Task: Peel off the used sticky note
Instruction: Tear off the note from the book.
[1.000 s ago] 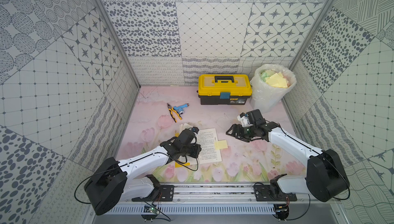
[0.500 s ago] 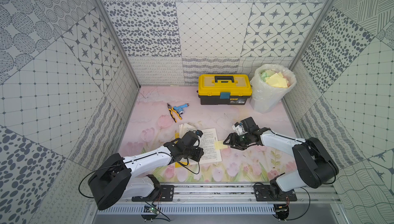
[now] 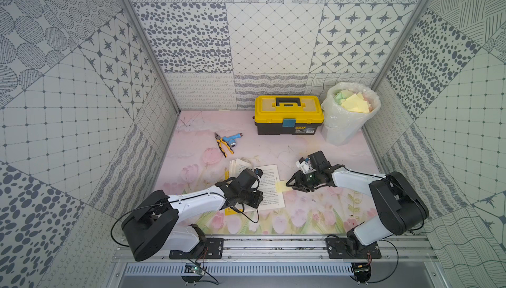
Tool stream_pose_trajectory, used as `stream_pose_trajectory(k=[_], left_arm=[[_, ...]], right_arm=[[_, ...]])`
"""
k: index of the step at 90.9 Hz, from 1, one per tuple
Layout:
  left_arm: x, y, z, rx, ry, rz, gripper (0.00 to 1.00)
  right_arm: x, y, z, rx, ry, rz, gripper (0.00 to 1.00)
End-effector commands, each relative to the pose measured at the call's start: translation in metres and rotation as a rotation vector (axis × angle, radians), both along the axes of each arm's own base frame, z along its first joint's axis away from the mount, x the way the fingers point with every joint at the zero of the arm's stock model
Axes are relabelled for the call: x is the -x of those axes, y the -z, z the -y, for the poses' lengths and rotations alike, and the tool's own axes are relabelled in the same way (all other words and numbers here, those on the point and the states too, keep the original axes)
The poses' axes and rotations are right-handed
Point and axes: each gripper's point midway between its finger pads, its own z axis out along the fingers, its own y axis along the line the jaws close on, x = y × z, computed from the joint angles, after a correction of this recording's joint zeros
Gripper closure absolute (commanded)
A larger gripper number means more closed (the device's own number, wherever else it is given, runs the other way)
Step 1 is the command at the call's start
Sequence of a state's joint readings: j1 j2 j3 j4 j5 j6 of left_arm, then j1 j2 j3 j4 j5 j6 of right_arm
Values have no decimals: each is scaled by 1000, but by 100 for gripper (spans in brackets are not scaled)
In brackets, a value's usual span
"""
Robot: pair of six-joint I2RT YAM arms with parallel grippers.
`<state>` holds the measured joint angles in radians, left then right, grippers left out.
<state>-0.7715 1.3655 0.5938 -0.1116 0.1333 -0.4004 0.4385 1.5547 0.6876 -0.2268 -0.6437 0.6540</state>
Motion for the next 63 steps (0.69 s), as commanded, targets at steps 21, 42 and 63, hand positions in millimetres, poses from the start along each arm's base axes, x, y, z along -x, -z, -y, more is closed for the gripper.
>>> stream_pose_trajectory(k=[21,42,63], left_arm=[[-4,-4,11,24,36,18,89],[-4,-1,11,20,32,13,89],[-3,4,8,7,28,7,89]], right_arm=[[-4,-14,-8,-42,0,32,92],[-5,-25,-12,-59,8,46,100],[-10,-34,-14,-72,47,58,100]])
